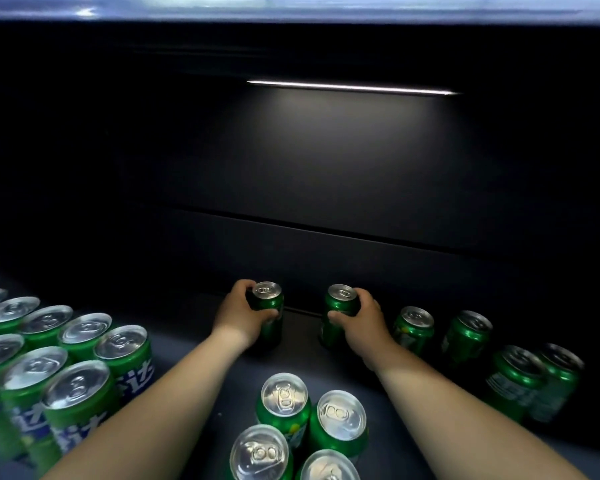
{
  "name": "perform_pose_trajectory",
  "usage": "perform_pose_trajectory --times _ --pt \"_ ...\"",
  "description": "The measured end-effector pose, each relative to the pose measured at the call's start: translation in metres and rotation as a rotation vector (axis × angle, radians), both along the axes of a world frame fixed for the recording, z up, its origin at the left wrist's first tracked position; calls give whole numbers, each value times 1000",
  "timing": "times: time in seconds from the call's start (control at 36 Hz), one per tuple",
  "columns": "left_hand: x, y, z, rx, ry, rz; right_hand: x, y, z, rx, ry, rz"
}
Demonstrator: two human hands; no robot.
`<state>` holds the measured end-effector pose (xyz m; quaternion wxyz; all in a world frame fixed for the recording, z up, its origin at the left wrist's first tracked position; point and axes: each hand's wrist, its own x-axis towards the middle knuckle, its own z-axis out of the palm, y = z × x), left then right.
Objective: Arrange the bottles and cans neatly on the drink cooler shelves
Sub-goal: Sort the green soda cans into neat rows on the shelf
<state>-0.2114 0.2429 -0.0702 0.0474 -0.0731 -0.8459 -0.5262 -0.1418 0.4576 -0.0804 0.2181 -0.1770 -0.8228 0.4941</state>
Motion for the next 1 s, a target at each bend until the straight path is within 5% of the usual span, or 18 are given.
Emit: perform_pose_trajectory --times 0.19,0.5,0.78,1.0 --pt "23 -8 23 4 38 -71 33 -19 16 15 61 95" --pt "109 -2 109 238 112 -433 139 -26 84 16 247 -54" --pt "201 32 131 179 136 -776 271 -21 92 90 269 -160" --pt "263 55 108 122 129 -816 337 7 70 125 191 -175"
